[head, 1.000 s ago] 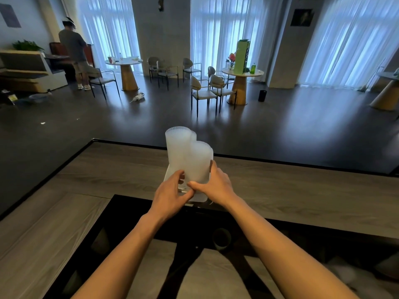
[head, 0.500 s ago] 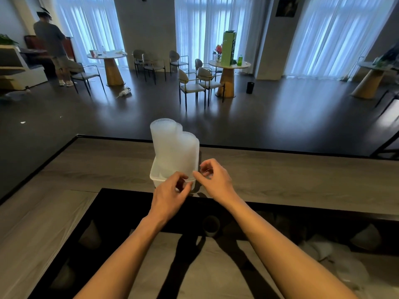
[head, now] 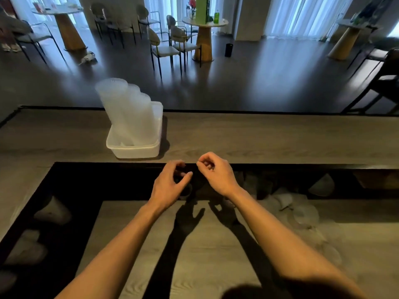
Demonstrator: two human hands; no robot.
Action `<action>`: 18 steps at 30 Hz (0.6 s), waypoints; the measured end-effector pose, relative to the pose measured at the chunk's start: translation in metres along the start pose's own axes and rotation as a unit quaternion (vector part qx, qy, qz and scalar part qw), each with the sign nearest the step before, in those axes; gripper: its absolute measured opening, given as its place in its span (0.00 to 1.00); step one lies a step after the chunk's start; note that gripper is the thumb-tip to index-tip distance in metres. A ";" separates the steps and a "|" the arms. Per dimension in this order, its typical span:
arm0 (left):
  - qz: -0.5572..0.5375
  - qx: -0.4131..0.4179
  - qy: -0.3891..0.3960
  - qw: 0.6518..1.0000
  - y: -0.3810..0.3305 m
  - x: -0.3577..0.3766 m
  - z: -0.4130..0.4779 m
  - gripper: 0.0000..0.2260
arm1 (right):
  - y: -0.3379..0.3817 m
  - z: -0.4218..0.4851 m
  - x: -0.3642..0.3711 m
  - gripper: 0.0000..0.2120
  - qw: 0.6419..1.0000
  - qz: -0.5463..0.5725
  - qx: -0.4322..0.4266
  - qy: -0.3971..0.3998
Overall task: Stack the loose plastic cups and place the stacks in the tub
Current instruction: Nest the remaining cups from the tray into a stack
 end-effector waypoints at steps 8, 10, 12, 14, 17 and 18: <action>0.011 0.023 0.028 0.999 0.001 0.075 -0.031 0.15 | -0.081 -0.050 -0.015 0.03 0.998 -0.008 0.056 -0.014; 0.014 -0.001 0.055 0.998 0.012 0.103 -0.042 0.16 | -0.107 -0.062 -0.015 0.02 0.997 0.004 0.078 -0.010; 0.009 -0.036 0.084 0.996 0.027 0.133 -0.052 0.17 | -0.137 -0.076 -0.019 0.02 0.994 0.017 0.106 -0.017; 0.000 -0.067 0.116 0.991 0.039 0.164 -0.063 0.18 | -0.167 -0.092 -0.027 0.02 0.991 0.014 0.132 -0.027; 0.001 -0.095 0.141 0.985 0.045 0.202 -0.078 0.19 | -0.213 -0.116 -0.037 0.05 0.984 -0.023 0.175 -0.016; 0.006 -0.099 0.149 0.984 0.045 0.215 -0.082 0.19 | -0.230 -0.123 -0.040 0.08 0.981 -0.034 0.189 -0.011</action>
Point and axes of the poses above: each hand's wrist, its own z-axis towards the middle knuckle, its own x-axis out of the palm, y = z × x, the point moved 10 cm from there along z, towards the middle knuckle, and after that the axes turned 2 degrees about x, right-handed, at the moved point
